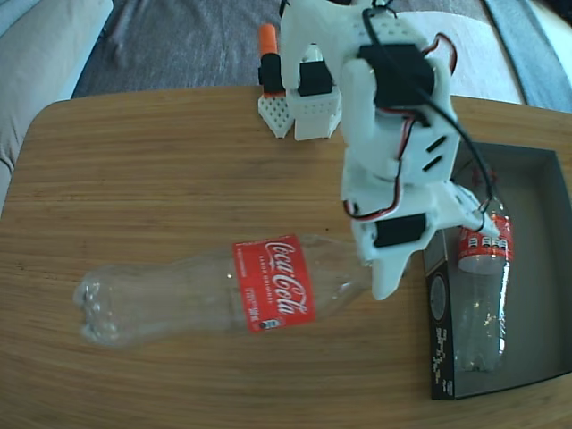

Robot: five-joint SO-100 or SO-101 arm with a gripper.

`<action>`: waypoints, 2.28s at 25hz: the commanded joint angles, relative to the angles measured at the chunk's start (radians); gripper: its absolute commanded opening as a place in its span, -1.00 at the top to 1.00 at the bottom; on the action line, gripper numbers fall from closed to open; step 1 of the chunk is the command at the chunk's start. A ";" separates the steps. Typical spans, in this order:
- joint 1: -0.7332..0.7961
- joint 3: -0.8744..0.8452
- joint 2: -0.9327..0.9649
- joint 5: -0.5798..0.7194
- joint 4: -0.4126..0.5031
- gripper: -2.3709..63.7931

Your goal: Grasp the bottles and put them in the box.

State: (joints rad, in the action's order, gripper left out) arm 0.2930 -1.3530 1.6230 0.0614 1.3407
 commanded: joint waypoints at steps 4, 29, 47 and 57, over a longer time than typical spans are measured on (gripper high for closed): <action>0.273 0.219 0.150 0.173 0.060 0.94; 1.121 0.270 -0.072 0.233 0.028 0.94; 0.991 0.629 -0.517 0.236 0.121 0.94; 1.049 0.612 -0.531 0.236 0.121 0.94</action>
State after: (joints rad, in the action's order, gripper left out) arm 1.3269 -0.7931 1.0753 0.2884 1.4603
